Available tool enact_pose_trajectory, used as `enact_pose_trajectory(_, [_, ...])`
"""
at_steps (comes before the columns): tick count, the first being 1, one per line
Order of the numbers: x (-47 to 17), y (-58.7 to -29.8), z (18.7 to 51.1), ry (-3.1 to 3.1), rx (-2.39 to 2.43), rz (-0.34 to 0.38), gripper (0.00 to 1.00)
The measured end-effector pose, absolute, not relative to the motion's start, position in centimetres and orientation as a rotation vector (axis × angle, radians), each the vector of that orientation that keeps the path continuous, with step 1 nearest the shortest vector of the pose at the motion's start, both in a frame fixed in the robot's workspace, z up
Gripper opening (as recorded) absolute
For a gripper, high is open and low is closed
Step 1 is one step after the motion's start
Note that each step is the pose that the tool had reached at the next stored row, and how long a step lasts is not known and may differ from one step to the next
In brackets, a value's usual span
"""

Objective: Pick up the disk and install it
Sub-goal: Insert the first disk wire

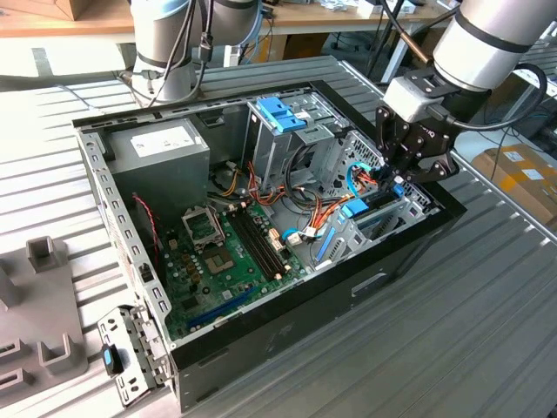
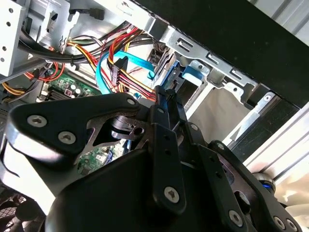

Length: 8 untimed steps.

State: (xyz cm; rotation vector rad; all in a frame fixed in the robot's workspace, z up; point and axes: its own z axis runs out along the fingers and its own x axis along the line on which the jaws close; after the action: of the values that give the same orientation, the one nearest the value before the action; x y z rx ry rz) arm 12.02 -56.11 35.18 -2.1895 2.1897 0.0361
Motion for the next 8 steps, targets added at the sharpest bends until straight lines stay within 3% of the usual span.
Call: enact_pose_trajectory(8, [12.04, -56.12, 35.19, 2.19, -2.19, 0.036, 0.2])
